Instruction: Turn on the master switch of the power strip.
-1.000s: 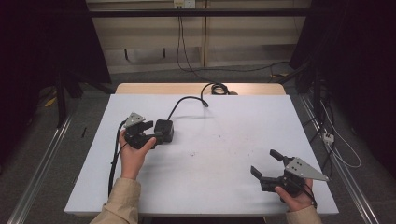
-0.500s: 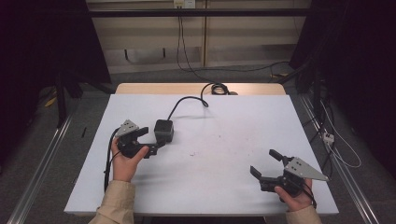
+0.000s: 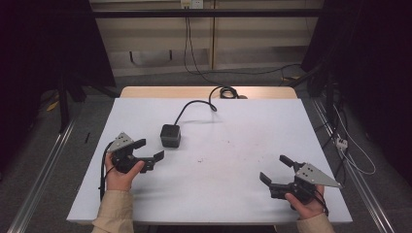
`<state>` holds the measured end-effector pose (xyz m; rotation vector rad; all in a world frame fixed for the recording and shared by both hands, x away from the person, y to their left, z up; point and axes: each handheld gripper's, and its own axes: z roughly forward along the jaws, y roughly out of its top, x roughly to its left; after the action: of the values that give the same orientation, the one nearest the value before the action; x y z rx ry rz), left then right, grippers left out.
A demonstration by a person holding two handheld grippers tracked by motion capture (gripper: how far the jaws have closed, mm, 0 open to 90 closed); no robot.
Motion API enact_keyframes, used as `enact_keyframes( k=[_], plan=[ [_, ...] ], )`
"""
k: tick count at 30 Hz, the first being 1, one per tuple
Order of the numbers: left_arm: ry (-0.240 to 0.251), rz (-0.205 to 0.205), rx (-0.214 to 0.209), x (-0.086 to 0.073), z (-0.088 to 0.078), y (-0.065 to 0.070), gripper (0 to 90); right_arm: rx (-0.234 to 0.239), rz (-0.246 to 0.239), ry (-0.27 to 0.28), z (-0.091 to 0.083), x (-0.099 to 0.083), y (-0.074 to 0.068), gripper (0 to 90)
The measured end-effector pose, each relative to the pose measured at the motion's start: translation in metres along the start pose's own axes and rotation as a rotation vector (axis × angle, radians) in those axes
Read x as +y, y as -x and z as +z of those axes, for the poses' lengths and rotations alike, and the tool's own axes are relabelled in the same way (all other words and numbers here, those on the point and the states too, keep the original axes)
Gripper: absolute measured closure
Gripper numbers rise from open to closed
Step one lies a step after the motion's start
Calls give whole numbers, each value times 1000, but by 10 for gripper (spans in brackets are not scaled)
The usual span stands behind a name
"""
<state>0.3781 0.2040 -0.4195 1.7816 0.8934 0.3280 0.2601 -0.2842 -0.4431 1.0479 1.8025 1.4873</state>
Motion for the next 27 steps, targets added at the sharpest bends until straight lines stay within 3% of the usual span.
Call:
enact_keyframes(
  k=[14, 27],
  plan=[
    [-5, -6, 14, -11, -16, -4, 71, -1, 1, -1, -1, 0, -1, 52],
    [-23, 13, 29, -20, -27, -8, 64, -3, 3, -3, -1, 0, 0, 52]
  ],
)
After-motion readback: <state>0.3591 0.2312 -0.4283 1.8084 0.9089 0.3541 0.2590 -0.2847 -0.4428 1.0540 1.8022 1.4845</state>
